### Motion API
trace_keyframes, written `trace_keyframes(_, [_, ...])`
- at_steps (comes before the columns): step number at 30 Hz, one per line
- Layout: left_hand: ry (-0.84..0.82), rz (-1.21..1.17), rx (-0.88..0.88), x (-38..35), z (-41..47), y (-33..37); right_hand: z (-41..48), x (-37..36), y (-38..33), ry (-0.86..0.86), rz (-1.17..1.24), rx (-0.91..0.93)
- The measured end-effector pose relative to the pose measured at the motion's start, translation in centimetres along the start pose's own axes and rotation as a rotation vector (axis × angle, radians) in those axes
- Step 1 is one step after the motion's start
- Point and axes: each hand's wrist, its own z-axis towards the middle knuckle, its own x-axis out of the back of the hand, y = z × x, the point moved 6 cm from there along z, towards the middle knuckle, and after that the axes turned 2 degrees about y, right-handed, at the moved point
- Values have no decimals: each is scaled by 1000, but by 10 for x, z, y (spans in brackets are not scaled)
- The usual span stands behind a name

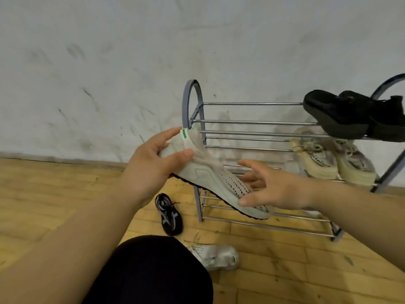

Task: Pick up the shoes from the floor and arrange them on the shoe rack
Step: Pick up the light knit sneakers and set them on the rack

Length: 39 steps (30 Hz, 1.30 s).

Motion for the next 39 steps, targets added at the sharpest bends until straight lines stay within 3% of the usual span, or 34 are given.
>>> trace_keyframes(5, [89,-173,172,38,18,-61,51,-36,6,-55,155,-9])
trace_keyframes(11, [111,-215,424,50,23,-168,102,-86,50,-216,31,-77])
trace_keyframes(15, [-41,-178,578,34,13,-246,124,-113,108,-269,-12,-194])
trace_keyframes(18, [-227,-4,551,21,13,-295,134,-126,148,-306,16,-267])
trace_keyframes(22, [-545,260,538,-3,12,-347,148,-142,194,-232,-210,-239])
trace_keyframes(24, [-472,259,574,-4,10,-366,155,-150,215,-102,-188,-238])
trace_keyframes(28, [-219,188,666,18,-5,-391,163,-168,271,181,35,-441])
trace_keyframes(31, [-19,94,773,51,-32,-407,165,-200,309,125,92,-559])
trace_keyframes(35, [206,167,808,73,-61,-418,178,-236,312,-86,72,-516])
trace_keyframes(39, [177,308,821,56,-67,-433,191,-240,301,-33,21,-528])
